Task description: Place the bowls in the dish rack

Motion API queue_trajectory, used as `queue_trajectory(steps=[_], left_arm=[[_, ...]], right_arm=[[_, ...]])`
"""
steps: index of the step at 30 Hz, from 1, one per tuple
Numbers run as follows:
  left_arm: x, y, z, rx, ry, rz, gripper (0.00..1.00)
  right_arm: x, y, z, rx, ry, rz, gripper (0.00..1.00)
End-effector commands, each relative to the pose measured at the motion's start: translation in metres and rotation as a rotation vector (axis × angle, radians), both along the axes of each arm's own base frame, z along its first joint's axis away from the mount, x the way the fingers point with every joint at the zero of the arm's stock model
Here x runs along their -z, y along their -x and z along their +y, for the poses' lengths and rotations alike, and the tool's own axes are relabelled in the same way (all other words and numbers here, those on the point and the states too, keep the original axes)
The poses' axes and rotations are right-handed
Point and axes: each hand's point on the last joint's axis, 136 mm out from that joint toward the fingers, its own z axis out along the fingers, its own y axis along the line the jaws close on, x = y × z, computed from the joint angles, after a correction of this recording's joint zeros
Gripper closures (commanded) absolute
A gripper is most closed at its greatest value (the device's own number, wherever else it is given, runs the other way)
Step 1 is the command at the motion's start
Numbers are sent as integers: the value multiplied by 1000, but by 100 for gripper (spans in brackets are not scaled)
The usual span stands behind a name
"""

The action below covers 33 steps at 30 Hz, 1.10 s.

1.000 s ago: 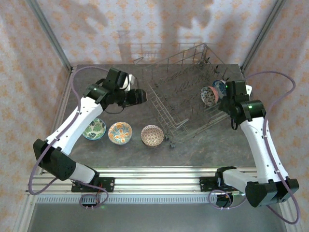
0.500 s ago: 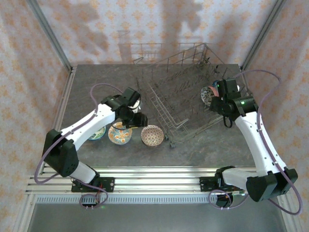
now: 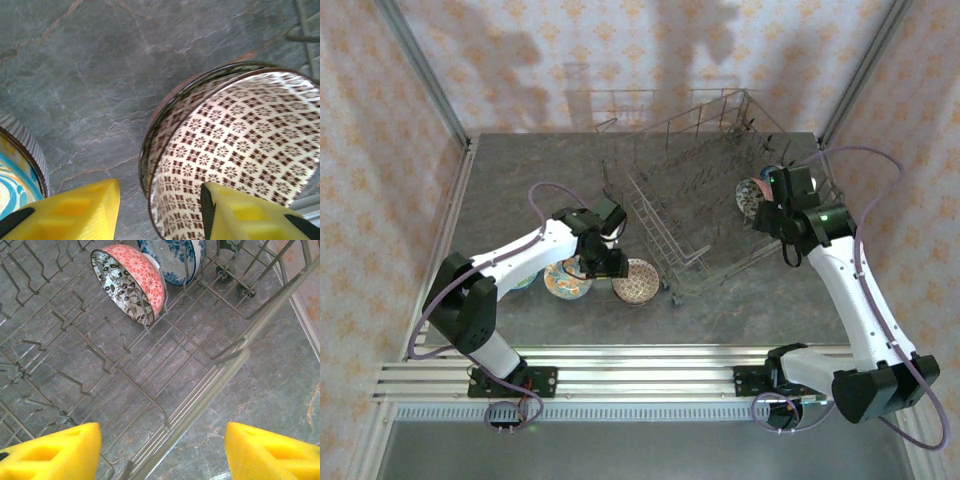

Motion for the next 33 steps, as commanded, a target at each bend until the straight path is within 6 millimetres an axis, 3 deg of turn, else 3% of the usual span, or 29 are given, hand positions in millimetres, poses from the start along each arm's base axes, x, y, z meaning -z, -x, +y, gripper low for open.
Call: queue_trajectory(steps=[1, 21, 33], left_arm=[[15, 6, 6, -39, -36, 27, 53], [21, 4, -2, -32, -16, 44, 75], [15, 2, -4, -34, -2, 24, 85]], right_arm=[[-1, 0, -2, 16, 7, -25, 34], [5, -1, -1, 17, 0, -18, 34], [6, -1, -1, 16, 1, -13, 34]])
